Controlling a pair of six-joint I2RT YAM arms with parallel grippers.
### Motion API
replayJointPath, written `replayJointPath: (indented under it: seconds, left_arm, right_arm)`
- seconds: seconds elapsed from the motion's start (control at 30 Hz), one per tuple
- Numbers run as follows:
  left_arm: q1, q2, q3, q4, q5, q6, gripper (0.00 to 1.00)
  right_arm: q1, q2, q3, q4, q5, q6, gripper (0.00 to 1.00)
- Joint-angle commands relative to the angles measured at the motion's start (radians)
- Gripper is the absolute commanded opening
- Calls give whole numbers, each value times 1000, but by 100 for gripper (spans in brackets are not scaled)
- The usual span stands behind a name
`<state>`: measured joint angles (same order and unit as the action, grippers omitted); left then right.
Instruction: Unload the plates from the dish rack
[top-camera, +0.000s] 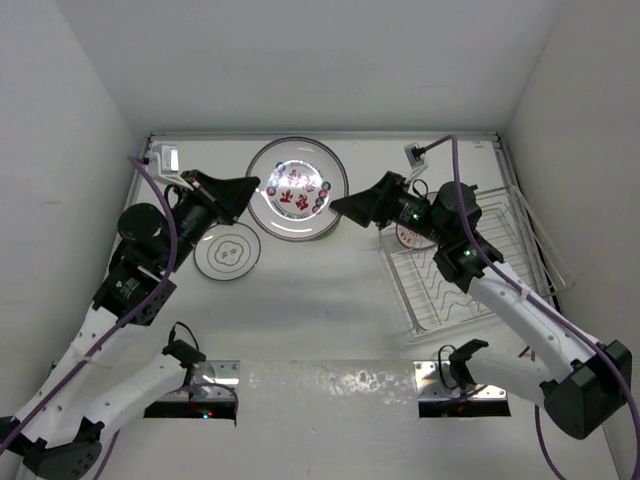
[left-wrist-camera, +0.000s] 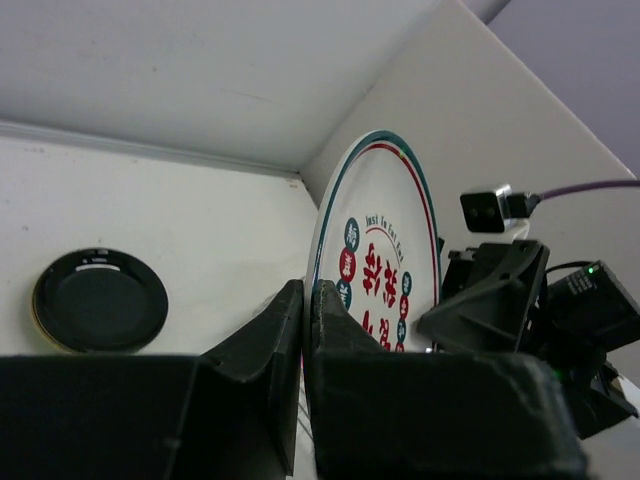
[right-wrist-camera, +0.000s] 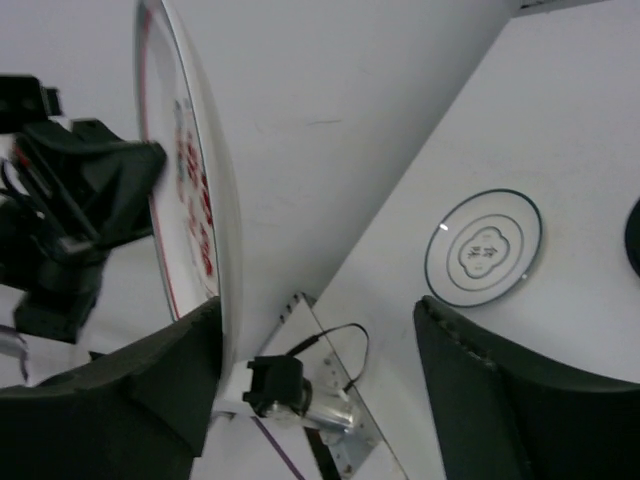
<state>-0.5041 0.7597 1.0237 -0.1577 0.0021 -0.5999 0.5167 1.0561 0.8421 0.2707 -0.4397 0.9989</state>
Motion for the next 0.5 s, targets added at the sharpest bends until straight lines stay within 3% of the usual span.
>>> replayJointPath:
  seconds: [0.0, 0.1, 0.2, 0.23, 0.27, 0.33, 0.4, 0.43, 0.47]
  left_arm:
    - [1, 0, -42, 63, 48, -60, 0]
    - [1, 10, -83, 73, 56, -63, 0]
    - [1, 20, -111, 78, 39, -60, 0]
    - [1, 21, -112, 72, 12, -57, 0]
    - [1, 24, -102, 48, 3, -43, 0]
    - [1, 32, -76, -2, -97, -22, 17]
    - [1, 38, -15, -109, -177, 15, 69]
    - [1, 38, 10, -159, -285, 32, 99]
    - [1, 38, 68, -278, -350, 51, 100]
  right_arm:
    - [-6, 27, -14, 204, -42, 95, 70]
    - [-4, 65, -14, 257, -51, 127, 64]
    - [-4, 96, -23, 285, -54, 145, 33]
    - [-4, 107, -29, 285, -53, 148, 9]
    - [-6, 111, -35, 283, -50, 150, 0]
    - [-6, 120, -54, 256, -24, 142, 0]
    - [-6, 131, -61, 185, 39, 107, 0]
    - [-6, 136, -64, 168, 62, 98, 0]
    - [-6, 142, -67, 156, 81, 93, 0]
